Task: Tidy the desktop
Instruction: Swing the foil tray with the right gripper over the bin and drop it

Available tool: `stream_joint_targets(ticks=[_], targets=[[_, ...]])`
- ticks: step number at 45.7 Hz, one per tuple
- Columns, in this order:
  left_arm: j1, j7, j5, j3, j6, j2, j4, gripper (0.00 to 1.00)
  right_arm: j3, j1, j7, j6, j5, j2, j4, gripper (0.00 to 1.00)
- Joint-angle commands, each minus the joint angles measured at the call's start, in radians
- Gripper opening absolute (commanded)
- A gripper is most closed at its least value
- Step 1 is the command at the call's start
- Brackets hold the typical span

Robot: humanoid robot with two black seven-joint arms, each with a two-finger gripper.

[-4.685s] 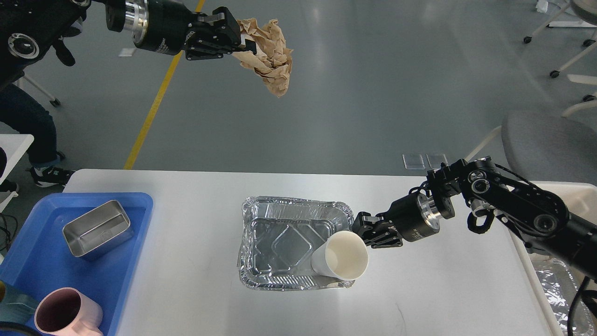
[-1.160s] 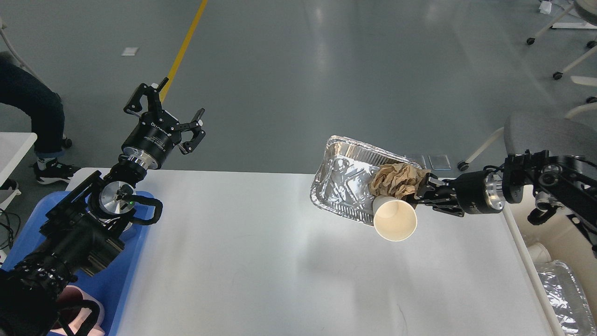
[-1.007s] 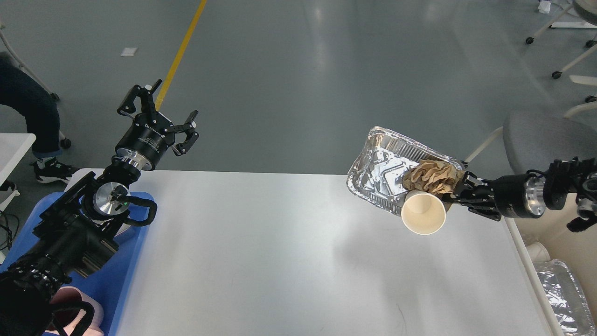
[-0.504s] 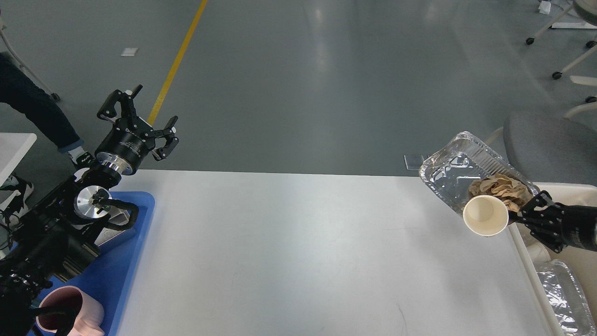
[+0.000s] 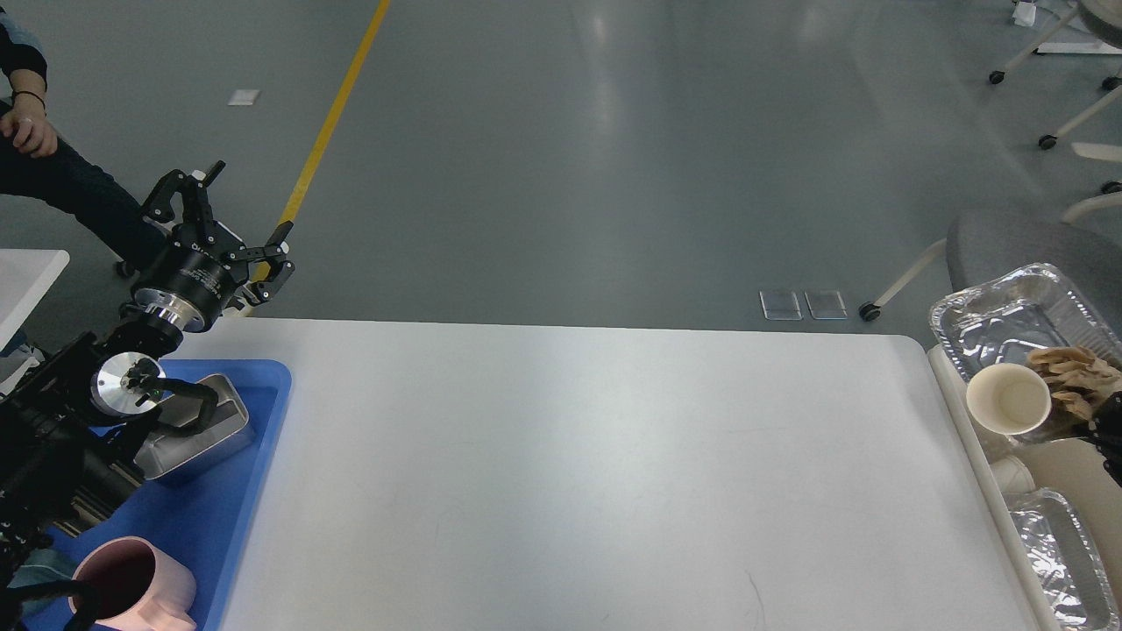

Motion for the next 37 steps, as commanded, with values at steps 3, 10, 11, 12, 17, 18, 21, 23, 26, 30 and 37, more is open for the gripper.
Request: stream_joint_targets(ticks=[3,10,11,12,17,18,21,23,26,30,37], targets=[[0.003,0.000,0.002,0.001,0.005,0.000,0.000,0.97,-0.005,-0.001,-0.003,-0.075,-0.001,0.009,-0.060,0.00],[0.002,0.002,0.002,0.001,0.006,0.002,0.000,0.97,-0.018,-0.021,-0.002,-0.106,-0.001,0.038,-0.139,0.00],[0.002,0.002,0.002,0.002,0.006,0.002,0.000,0.97,-0.020,-0.022,-0.002,-0.106,-0.001,0.044,-0.148,0.00],[0.002,0.002,0.002,0.002,0.006,0.002,0.000,0.97,-0.023,-0.022,-0.002,-0.106,-0.001,0.051,-0.157,0.00],[0.003,0.002,0.002,0.004,0.008,0.002,0.000,0.97,-0.023,-0.050,0.001,-0.119,-0.001,0.066,-0.174,0.00],[0.003,0.002,0.002,0.004,0.008,0.002,0.000,0.97,-0.023,-0.053,0.003,-0.119,-0.001,0.067,-0.174,0.00],[0.003,0.002,0.002,0.004,0.008,0.005,0.000,0.97,-0.023,-0.054,0.004,-0.122,-0.001,0.069,-0.176,0.00],[0.005,0.002,0.002,0.004,0.008,0.005,0.000,0.97,-0.023,-0.054,0.004,-0.142,-0.001,0.069,-0.176,0.00],[0.006,0.002,0.002,0.004,0.008,0.005,0.000,0.97,-0.020,-0.054,0.004,-0.196,0.000,0.071,-0.174,0.17],[0.006,0.002,0.002,0.004,0.008,0.007,0.000,0.97,-0.005,-0.053,0.003,-0.262,0.003,0.080,-0.174,0.67],[0.006,-0.003,0.002,0.002,0.008,0.005,0.000,0.97,-0.005,-0.056,-0.002,-0.257,0.043,0.086,-0.176,1.00]])
